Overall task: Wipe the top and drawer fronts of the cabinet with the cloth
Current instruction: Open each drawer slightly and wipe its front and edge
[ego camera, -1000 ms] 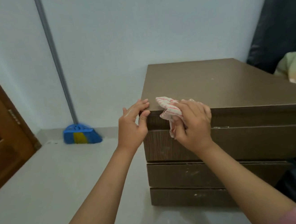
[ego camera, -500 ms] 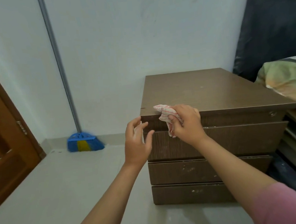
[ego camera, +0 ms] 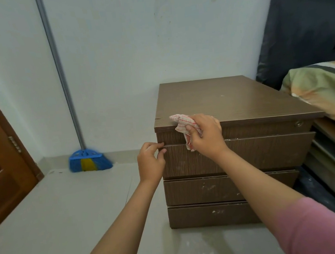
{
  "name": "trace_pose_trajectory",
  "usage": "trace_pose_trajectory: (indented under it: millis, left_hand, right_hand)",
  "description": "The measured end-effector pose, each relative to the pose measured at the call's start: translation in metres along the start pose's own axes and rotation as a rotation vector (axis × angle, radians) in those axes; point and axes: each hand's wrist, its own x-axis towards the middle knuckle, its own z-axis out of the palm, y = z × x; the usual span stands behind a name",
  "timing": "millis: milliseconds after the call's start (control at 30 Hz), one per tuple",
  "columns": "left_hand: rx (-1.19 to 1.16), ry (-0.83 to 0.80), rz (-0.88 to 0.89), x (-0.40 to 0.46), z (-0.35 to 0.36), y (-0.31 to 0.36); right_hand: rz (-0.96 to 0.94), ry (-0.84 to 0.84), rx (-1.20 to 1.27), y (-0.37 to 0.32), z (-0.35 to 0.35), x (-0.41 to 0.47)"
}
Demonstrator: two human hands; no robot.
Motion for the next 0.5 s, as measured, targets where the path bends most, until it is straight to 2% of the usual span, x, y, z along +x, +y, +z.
trace_pose_trajectory:
  millis: [233,333,400,500]
  left_hand:
    - [-0.003,-0.060,-0.047,0.005,-0.008,0.001]
    - [-0.005,-0.060,-0.043,0.001,-0.012,-0.001]
    - [-0.018,-0.063,-0.038,-0.003,-0.016,-0.002]
    - [-0.041,-0.064,-0.016,-0.008,-0.021,-0.002]
  right_hand:
    - [0.082,-0.048,0.052,-0.016,-0.013,0.000]
    - [0.145,0.070,0.032,-0.031,-0.011,-0.030]
    - [0.225,0.142,-0.012,-0.042,0.000,-0.054]
    - [0.433,0.052,-0.060,-0.053,0.025,-0.069]
